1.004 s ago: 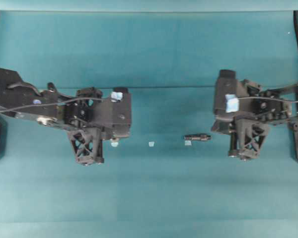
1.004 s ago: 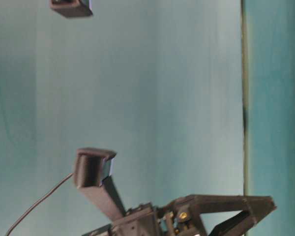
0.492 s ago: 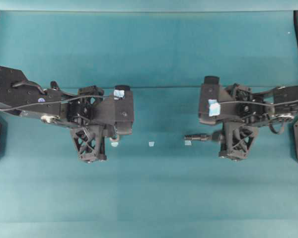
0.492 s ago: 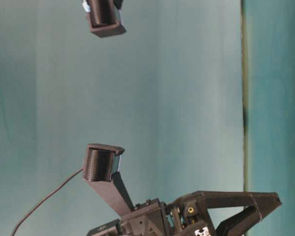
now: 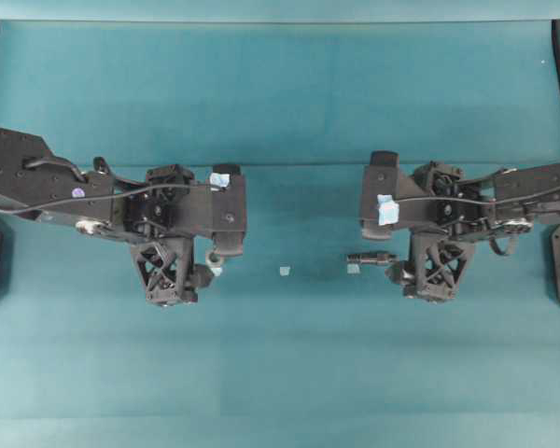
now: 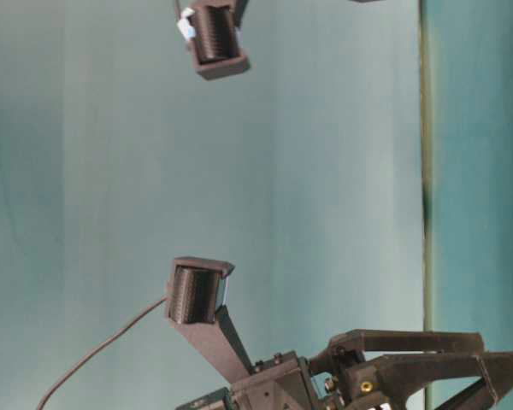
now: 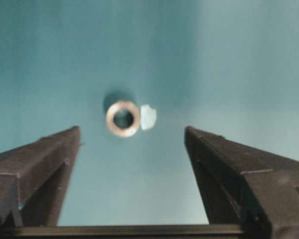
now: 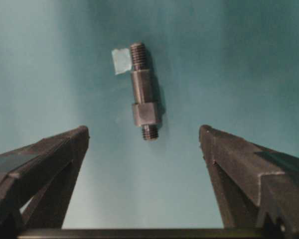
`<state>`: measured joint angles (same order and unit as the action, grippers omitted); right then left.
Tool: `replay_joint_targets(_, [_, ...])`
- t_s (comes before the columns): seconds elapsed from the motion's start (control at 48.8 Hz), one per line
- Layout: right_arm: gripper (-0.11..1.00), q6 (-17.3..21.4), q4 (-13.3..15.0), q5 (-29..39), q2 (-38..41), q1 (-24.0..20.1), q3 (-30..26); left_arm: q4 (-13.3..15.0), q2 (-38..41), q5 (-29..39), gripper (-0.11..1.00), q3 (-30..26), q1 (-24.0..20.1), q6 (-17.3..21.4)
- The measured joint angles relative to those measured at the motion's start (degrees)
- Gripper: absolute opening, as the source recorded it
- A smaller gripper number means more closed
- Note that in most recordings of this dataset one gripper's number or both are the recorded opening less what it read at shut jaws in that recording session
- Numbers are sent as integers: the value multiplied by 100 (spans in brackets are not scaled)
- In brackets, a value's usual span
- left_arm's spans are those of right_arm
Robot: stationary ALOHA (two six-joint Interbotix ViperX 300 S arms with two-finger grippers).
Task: Insert the washer onto the shaft with both hands.
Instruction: 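Lower both open grippers down around the washer and the shaft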
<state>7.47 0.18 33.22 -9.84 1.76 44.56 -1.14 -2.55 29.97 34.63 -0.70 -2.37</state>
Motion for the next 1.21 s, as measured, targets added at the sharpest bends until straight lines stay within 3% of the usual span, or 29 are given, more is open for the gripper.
replay_joint_targets(0.451, [94,-185,18,-387,387,0,62,0,694,-272,92,53,-62,26])
replay_joint_targets(1.209, [93,-272,26,-765,800,0,132,-9,1116,-615,92,35,-185,44])
